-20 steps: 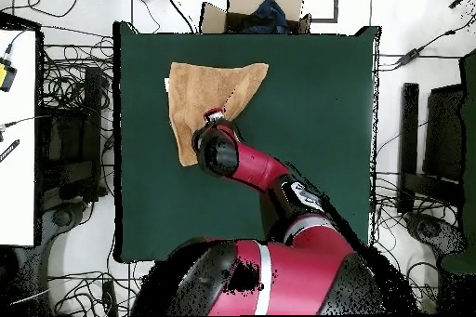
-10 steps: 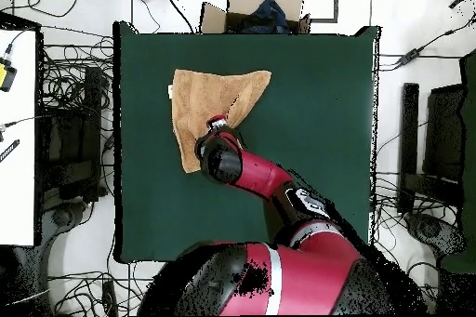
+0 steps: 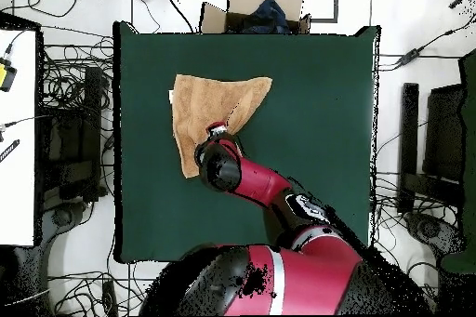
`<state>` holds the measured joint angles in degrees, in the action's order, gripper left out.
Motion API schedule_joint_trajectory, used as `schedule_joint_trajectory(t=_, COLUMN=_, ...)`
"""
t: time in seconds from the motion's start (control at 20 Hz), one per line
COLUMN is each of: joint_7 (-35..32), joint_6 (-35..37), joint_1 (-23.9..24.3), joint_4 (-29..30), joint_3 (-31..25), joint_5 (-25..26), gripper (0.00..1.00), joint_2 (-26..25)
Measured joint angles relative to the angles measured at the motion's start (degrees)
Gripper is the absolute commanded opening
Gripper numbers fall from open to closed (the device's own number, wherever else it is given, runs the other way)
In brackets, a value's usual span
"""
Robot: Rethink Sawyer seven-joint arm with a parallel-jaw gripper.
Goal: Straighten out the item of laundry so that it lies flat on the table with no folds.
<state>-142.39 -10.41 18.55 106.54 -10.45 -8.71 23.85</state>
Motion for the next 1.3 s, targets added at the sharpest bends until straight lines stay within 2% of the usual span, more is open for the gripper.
schedule_joint_trajectory(t=1.3, joint_7=0.0, joint_6=-7.47, joint_1=2.63, joint_4=8.7, joint_3=0.0, joint_5=3.15, gripper=0.0, joint_2=0.96)
